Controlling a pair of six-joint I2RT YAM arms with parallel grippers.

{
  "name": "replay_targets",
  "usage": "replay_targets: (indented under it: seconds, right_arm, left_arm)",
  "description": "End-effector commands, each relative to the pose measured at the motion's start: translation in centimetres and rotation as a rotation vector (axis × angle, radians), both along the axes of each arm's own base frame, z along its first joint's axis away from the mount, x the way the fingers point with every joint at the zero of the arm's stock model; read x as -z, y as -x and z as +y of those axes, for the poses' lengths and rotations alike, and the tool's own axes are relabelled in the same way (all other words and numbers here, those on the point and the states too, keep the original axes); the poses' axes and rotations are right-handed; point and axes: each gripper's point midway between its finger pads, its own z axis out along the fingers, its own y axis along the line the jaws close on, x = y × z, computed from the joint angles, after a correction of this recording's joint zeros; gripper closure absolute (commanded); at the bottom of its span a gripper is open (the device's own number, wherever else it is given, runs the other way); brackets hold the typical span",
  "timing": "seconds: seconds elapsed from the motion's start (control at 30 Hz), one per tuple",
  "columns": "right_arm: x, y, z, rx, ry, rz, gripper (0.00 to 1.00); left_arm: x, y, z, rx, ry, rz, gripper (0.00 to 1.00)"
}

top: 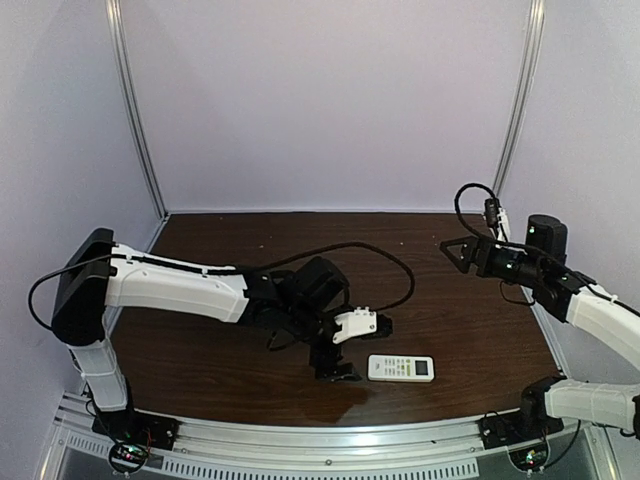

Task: Load the batteries into the remote control
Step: Pick up the remote control from the center of the board.

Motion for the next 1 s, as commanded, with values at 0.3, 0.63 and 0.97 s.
replay_targets:
  seconds: [0.3,0.63,0.97]
  right_arm:
    - [0.1,0.9,-1.1,-0.002,-0.037,0.007,0.00]
    - [0.3,1.2,-1.1,-0.026,-0.021,0.005,0.00]
    - [1.1,1.4,-1.3,-0.030,0.022,0.018,0.00]
  left_arm:
    - [0.0,0.8,-4.4,0.198,0.042,-0.098,0.05]
    - [5.2,-1.2,-5.7,0.116,-0.076,-0.161,0.05]
    - [7.5,-1.2,-6.1,0.125,-0.096,-0.150,0.07]
